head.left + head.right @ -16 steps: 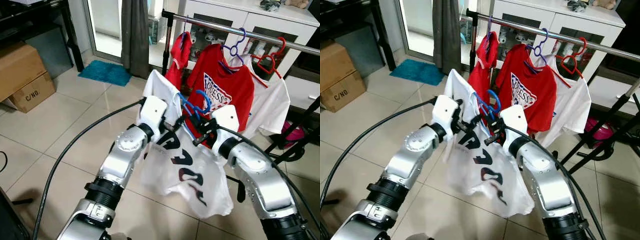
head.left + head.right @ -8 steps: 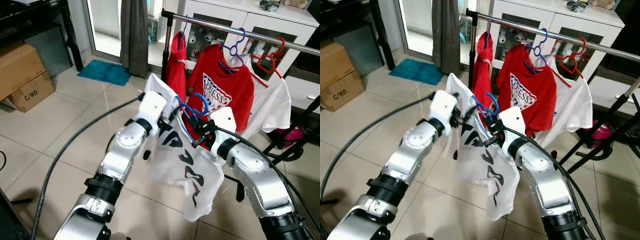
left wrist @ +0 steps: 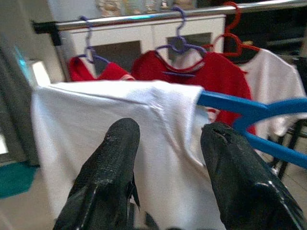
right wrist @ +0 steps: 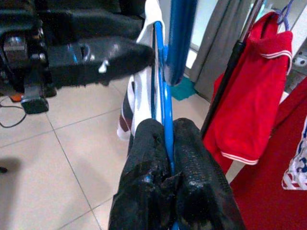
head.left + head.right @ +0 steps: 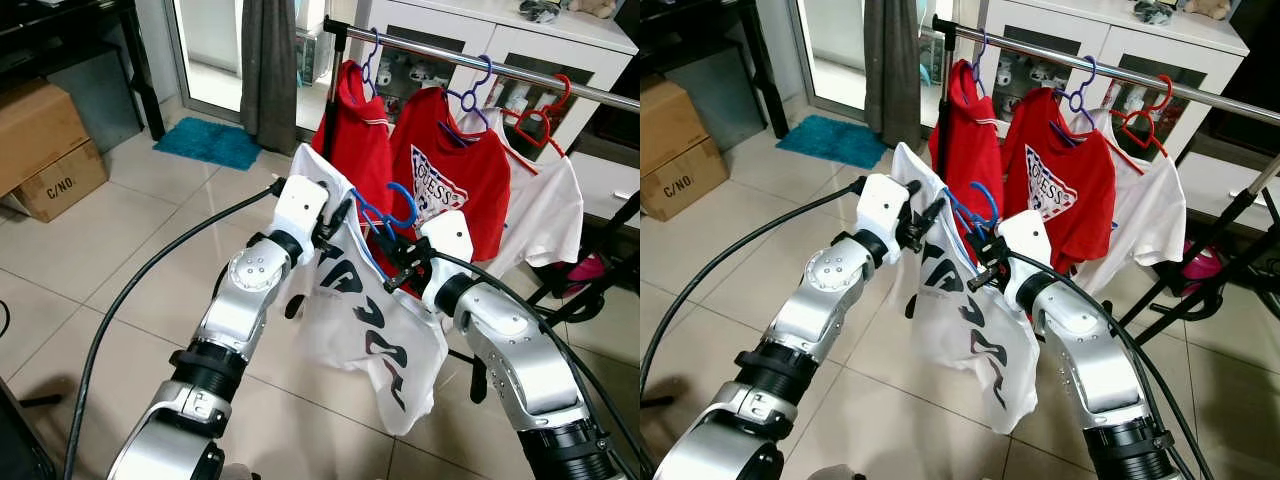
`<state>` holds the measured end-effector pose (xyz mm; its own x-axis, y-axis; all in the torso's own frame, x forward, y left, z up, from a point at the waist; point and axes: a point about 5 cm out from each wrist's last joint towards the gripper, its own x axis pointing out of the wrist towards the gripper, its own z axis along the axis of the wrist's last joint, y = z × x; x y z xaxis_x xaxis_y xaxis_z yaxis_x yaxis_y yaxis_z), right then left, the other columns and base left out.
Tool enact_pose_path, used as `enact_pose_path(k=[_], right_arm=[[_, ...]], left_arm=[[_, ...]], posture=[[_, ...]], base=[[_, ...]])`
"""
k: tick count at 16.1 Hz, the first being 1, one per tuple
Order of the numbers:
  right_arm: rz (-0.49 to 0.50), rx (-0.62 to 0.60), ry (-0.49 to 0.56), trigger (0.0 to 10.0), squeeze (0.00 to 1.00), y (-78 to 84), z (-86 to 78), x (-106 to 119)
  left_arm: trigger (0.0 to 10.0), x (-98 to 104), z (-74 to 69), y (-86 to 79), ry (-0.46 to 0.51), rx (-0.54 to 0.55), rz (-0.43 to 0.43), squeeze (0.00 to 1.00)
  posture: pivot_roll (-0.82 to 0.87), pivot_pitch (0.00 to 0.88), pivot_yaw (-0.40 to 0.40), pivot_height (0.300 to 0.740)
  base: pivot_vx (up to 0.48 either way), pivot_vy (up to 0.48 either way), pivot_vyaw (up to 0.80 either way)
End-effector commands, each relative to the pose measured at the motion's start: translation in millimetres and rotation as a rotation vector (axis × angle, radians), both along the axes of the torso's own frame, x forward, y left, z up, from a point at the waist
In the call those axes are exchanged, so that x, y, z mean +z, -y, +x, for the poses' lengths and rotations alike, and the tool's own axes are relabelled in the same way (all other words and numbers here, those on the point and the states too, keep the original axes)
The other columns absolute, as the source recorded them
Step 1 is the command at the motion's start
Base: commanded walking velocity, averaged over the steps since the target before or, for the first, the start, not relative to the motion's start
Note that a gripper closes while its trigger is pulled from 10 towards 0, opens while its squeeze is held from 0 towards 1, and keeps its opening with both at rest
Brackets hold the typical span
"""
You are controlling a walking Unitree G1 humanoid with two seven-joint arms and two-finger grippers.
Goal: Hang hanger
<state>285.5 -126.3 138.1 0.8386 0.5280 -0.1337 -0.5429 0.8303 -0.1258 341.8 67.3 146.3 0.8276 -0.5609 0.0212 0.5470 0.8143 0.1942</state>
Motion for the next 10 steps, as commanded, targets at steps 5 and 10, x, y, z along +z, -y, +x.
enact_pose_path(k=[5, 10], right_arm=[[0.010, -0.005, 0.052, 0.0, 0.00, 4.8, 5.2, 12], [0.017, 0.004, 0.058, 0.0, 0.00, 4.6, 5.2, 13]], left_arm=[[0.0, 0, 4.7, 5.3, -0.025, -0.034, 0.012, 0.00], [0.0, 3, 14.3, -5.5, -0.021, -0.002, 0.015, 0.00]], posture=[[-0.02, 0.000, -0.108, 0.740], [-0.02, 0.000, -0.105, 0.740]], base=[[0.000, 0.000, 0.00], [0.000, 0.000, 0.00]])
